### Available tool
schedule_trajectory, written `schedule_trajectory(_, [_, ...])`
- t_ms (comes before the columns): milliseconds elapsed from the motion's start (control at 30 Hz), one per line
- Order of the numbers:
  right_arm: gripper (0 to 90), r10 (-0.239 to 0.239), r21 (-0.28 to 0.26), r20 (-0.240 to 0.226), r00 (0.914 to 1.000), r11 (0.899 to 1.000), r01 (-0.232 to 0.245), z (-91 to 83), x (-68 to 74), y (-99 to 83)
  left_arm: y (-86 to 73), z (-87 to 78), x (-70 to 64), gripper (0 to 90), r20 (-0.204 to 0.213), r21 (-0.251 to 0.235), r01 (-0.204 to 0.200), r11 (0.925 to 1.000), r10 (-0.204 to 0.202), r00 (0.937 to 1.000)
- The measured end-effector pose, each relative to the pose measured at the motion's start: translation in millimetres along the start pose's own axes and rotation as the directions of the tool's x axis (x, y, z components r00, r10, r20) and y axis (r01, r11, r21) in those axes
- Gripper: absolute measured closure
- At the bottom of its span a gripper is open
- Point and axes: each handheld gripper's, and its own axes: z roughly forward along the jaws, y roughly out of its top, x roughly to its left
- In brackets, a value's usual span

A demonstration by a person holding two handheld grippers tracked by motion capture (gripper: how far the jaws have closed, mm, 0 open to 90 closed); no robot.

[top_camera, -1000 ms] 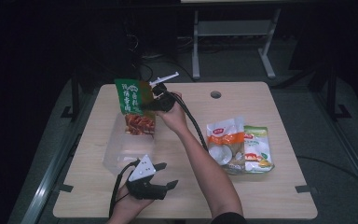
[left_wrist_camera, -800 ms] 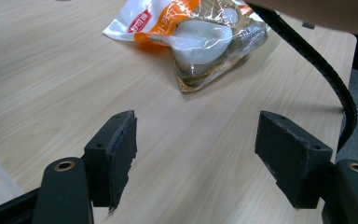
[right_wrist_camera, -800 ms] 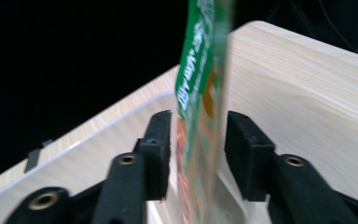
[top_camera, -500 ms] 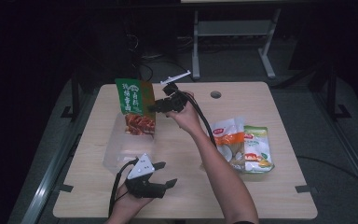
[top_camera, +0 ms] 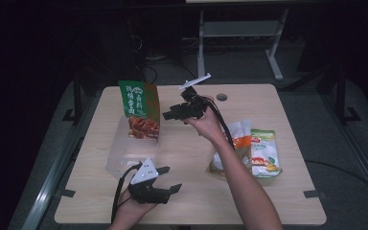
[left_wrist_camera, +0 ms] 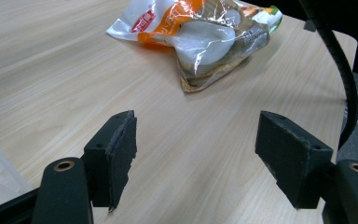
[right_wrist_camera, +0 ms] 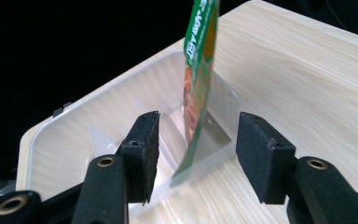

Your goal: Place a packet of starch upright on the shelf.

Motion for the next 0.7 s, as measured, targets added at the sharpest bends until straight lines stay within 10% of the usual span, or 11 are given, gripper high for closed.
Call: schedule_trajectory(700, [42.5,0.107,0.014,0.114,0.9877,0.994,-0.109,-99.8,-26.2,-63.5,0.3,3.5,-2.5,28.8,0.014,0.009,-0.003,1.0000,0.003,0.9999])
